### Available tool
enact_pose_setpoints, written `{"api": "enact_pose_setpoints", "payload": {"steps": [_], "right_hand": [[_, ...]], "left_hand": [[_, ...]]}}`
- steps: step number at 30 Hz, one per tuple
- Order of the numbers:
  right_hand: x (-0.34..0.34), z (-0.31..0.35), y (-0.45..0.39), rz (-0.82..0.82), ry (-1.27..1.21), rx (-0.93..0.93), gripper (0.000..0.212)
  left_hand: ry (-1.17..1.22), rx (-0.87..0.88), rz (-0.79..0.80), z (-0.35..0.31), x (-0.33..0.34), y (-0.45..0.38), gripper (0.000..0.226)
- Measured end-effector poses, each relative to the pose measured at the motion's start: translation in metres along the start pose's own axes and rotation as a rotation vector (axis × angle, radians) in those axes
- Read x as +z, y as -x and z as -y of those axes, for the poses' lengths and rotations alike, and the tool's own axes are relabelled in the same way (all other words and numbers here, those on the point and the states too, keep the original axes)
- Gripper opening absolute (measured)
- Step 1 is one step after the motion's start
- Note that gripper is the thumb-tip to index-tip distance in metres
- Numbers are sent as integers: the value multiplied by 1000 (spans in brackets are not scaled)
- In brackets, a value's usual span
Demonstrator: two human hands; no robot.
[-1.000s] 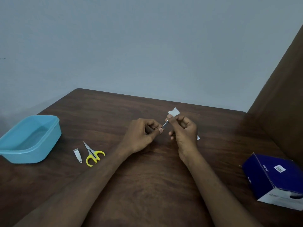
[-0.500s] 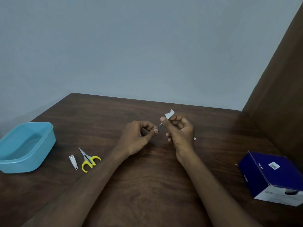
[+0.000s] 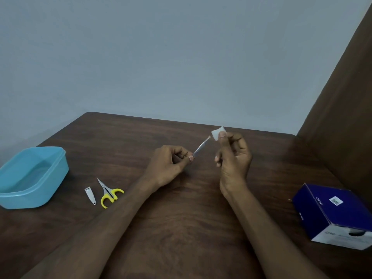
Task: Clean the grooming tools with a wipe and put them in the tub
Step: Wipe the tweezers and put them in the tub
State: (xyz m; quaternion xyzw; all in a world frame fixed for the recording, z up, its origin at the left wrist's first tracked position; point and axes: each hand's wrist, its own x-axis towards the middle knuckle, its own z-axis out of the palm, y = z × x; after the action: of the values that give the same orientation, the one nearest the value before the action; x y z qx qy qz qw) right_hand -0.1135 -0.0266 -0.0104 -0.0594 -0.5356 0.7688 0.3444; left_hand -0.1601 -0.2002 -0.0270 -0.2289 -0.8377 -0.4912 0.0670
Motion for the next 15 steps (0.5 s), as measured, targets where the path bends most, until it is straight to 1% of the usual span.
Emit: {"api": "enact_pose_setpoints", "payload": {"steps": [3,5,6,8,10,15], "right_hand": [[-1,-11,6,145,200,32,15],[0,-17,7,218,372,11,23],[1,-19,7,232,433,6,28],[1,-20,6,207,479,20,34],[0,-21,4,207,488,24,31],[-1,-23,3,286,508,17,11]], "left_hand": [[95,-49,-38,-1,-3,0,8],[90,-21,-21,-2,-4,0,13],[77,1,-10,-2,-4,1,17],[54,27,7,-3,-4,2,22],[48,39,9,-3,-4,2,19],[70,29,13,-3,-5,2,12]]}}
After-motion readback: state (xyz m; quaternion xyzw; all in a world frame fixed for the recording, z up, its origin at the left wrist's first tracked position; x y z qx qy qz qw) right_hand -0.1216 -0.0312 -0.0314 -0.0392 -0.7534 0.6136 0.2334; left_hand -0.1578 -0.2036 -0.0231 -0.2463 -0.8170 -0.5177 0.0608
